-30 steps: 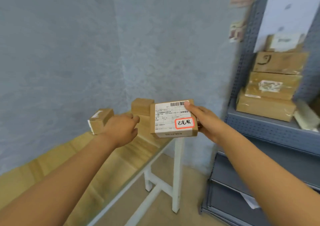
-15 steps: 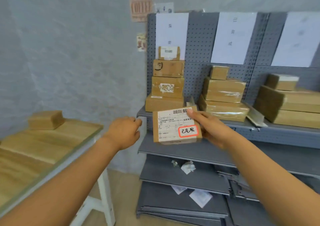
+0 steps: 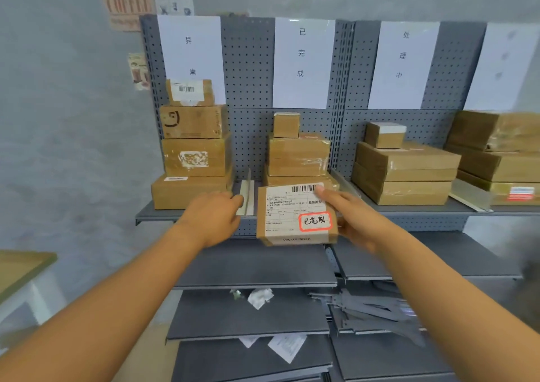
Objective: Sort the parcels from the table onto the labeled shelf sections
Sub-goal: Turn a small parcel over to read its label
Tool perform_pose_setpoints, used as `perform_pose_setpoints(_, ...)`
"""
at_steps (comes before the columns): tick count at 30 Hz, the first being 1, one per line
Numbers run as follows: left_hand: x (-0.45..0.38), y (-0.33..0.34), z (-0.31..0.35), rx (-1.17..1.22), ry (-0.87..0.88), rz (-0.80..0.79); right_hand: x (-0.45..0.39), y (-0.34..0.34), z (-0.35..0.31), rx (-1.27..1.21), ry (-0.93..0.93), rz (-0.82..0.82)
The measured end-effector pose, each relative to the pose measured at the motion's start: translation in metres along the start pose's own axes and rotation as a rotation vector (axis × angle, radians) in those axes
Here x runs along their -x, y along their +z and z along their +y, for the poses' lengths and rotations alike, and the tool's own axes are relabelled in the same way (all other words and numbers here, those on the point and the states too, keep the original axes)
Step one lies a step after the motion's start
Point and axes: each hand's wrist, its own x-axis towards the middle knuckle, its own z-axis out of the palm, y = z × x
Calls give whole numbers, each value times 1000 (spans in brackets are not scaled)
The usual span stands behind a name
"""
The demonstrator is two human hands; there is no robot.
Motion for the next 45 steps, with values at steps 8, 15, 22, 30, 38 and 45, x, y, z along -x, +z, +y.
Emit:
perform_pose_setpoints(8,-104,36,-22,-3,62,83,-83,-35,-12,9,-44,53)
perform_pose_setpoints(15,-206,60,-29,-11,101,141,-155,-79,-28,-3,-72,130)
perform_pose_setpoints(22,-266,80,-37,-7,44,148,-219,-119,-42,-36,-97,181)
perform_pose_setpoints(30,-305,95,-50,-17,-89,78,-314,-161,-70,-189,15,411)
perform_pose_setpoints(38,-324,109,-58,-59,-161,24,-379,-166,-77,-202,146,476)
perform_pose_setpoints(45,-335,115,-72,-58,-158,17,-410,-162,-72,-157,123,685)
